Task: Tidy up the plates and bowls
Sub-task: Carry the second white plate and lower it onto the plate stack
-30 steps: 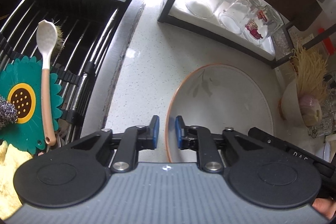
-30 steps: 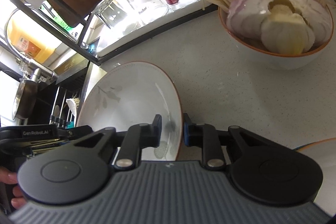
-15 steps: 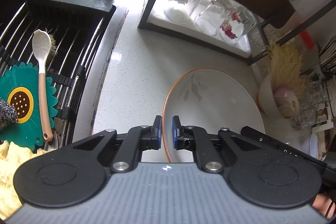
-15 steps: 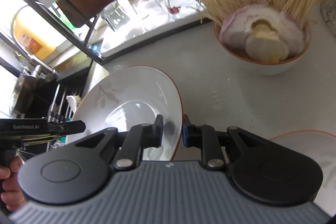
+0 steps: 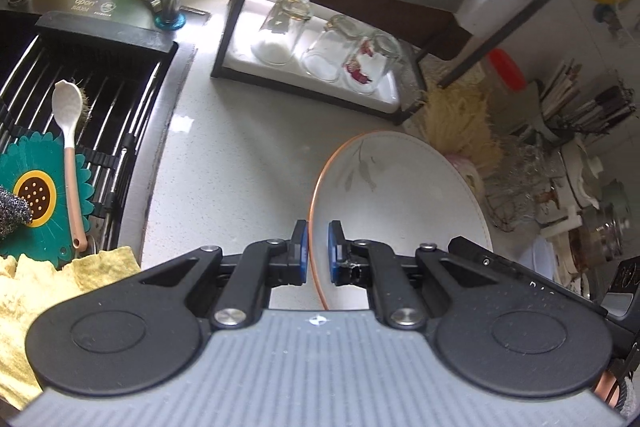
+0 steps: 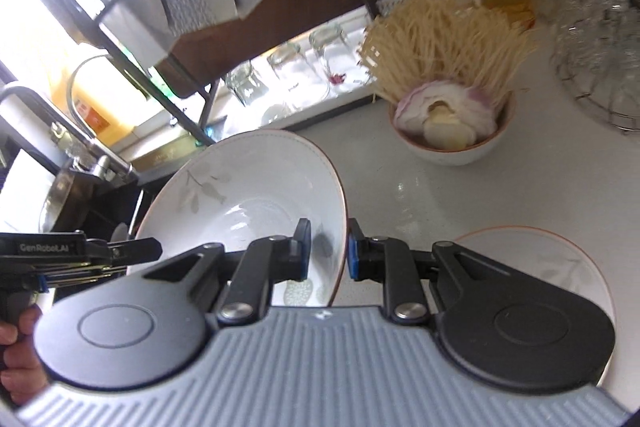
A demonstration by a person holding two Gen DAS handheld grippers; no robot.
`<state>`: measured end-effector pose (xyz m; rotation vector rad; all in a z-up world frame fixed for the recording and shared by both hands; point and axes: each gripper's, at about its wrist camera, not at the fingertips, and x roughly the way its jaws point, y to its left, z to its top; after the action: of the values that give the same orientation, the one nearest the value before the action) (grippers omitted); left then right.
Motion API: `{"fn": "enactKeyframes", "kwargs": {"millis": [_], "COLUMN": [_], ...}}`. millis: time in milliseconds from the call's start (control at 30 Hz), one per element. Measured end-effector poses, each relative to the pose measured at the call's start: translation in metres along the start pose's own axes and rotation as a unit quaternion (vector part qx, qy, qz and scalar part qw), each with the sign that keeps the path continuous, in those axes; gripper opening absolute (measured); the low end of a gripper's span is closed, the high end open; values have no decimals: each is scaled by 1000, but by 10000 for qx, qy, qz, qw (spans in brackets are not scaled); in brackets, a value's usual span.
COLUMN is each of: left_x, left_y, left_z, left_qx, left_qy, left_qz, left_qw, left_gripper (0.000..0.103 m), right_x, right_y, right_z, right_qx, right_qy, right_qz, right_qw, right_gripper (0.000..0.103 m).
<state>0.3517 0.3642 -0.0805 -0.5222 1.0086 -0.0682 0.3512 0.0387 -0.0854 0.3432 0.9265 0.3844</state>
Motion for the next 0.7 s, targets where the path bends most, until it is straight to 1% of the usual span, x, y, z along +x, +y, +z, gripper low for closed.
{"fn": "enactKeyframes", "kwargs": {"millis": [200,333,467,700], "left_x": [-10,-8,0,25], "left_y": [-17,-29,-45,-77], "left_z": [-14,-23,-30,-42], "left_qx": [277,414,545,989], "left_qy": [68,111,171,473], "left_qz": [-159,-279,-430,-601], "left_qw": [9995,9987,9974,9922], "left_gripper": [11,11,11,11], "right_x": [-32,-50,-64,-81], "right_y": [-7,-16,-30,-54], "right_z": [-14,-20,-28,-43], "right_qx": [247,319,420,700], "right_qy": [-244,-338,-440,-583], "right_qz": [-111,-192,-388,-784], "right_qw": [9993,9987,9974,9927], "right_gripper": [21,21,21,21]}}
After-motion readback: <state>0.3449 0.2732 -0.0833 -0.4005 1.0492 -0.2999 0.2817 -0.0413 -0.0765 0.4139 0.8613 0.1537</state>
